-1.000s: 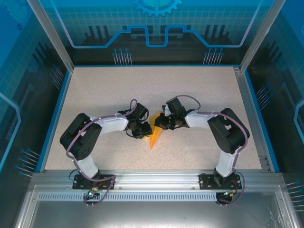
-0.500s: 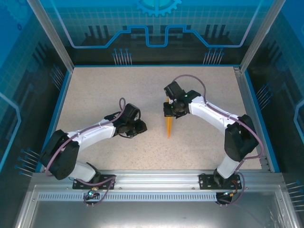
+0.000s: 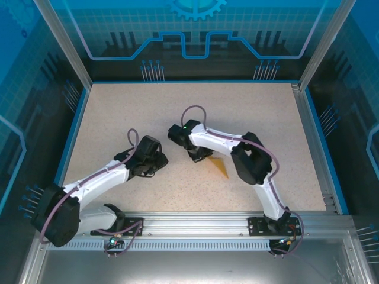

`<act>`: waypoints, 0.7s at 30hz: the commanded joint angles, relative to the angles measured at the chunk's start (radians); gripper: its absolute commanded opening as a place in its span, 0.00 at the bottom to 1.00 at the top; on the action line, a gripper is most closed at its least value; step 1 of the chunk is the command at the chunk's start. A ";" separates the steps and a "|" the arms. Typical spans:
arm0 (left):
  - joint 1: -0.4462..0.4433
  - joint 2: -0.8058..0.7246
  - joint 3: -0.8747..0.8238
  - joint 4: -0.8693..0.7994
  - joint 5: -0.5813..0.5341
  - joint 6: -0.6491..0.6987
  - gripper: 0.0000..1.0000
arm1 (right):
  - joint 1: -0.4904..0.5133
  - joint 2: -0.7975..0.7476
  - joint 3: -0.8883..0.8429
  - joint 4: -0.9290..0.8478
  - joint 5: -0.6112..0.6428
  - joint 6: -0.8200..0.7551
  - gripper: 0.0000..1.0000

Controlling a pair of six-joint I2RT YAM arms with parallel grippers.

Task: Fold a paper plane with a square sheet of paper (pick it up from the middle)
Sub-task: Turn over the paper at the center of the table.

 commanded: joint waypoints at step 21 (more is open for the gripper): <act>0.024 0.019 -0.019 0.020 0.063 0.009 0.43 | -0.271 -0.581 -0.667 0.720 -0.899 -0.040 0.46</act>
